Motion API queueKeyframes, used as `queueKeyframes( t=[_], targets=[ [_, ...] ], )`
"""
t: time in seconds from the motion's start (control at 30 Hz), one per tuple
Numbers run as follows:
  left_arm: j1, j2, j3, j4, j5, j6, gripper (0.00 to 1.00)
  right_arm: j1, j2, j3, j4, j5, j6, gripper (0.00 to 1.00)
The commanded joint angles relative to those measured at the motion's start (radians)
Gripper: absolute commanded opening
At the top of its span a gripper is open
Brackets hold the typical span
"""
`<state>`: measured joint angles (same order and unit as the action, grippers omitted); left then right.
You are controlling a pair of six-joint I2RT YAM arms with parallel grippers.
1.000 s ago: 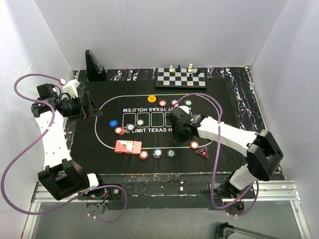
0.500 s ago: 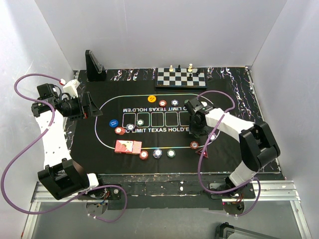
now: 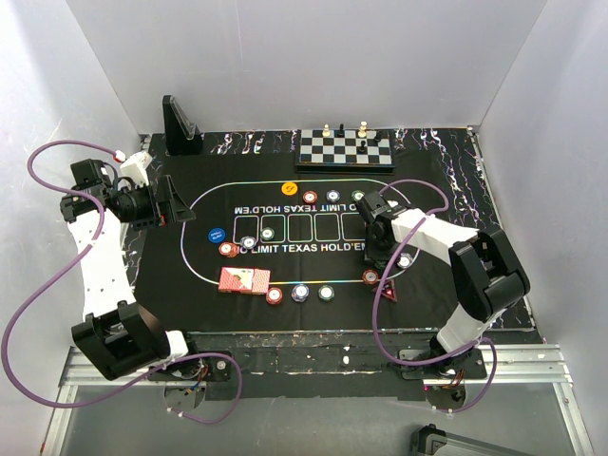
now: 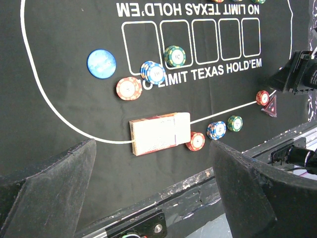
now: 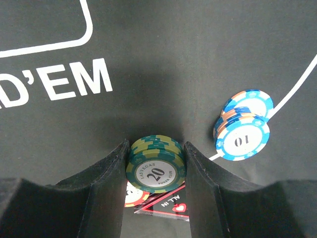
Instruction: Distribute texas hold em gaming equipment
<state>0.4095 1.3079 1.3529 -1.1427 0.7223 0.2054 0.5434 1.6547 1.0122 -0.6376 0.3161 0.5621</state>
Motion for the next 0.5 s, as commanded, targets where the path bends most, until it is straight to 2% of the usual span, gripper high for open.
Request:
queueKeyframes(
  t=[0.0,0.47],
  targets=[
    [0.003,-0.015,0.023,0.021,0.025,0.003,1.0,-0.005,0.001,-0.032,0.009,0.014,0.012,0.21],
    [0.003,-0.016,0.005,0.026,0.025,-0.003,1.0,-0.005,-0.068,-0.092,-0.025,0.026,0.061,0.22]
  ],
)
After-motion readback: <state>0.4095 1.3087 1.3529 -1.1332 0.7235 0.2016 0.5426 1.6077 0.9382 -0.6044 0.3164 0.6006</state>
